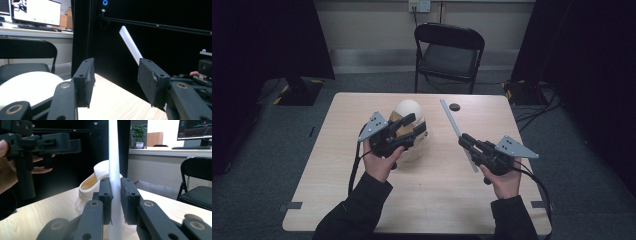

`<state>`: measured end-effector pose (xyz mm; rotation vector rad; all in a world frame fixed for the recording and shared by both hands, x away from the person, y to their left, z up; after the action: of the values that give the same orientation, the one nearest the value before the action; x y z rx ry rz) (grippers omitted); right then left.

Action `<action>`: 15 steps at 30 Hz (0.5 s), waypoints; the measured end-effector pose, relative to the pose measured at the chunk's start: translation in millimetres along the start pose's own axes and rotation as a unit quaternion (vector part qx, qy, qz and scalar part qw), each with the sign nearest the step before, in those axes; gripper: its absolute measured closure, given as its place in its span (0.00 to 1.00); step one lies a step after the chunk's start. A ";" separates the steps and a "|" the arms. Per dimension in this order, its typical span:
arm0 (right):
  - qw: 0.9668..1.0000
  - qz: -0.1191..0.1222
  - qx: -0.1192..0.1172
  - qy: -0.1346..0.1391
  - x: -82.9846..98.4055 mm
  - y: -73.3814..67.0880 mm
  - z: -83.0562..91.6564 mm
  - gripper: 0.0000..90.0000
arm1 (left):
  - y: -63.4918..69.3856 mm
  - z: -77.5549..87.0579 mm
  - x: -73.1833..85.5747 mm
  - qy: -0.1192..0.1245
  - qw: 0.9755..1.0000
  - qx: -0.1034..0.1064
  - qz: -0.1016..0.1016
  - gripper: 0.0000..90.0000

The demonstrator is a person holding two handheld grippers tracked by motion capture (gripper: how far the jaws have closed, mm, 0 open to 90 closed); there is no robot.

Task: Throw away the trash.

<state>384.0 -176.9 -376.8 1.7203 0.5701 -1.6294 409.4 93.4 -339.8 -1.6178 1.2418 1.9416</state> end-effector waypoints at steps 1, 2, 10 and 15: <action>1.000 0.000 -0.002 0.000 0.3 -0.8 -0.4 0.90 | 1.0 -3.1 0.6 -0.002 1.000 0.002 0.000 0.53; 1.000 0.000 -0.002 0.000 0.3 -0.8 -0.4 0.90 | 1.0 -3.1 0.6 -0.002 1.000 0.002 0.000 0.53; 1.000 0.000 -0.015 0.000 3.3 -7.5 -4.3 0.90 | 8.8 -27.5 7.1 -0.011 0.999 0.021 0.023 0.53; 1.000 -0.003 -0.030 -0.003 5.3 -12.0 -7.0 0.90 | 11.8 -37.1 10.8 -0.019 0.999 0.030 0.033 0.54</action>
<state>380.6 -164.5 -384.4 1.6712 0.6143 -1.6052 421.0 55.0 -344.1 -1.5228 1.3423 1.9452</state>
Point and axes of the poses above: each handheld gripper's, and its own axes: z roughly backward along the jaws, x roughly out of its underside, y roughly to its right, the point moved 3 cm from there along -z, roughly forward along the jaws, and after that the axes turned 14 degrees about z, right-handed, at the moved point
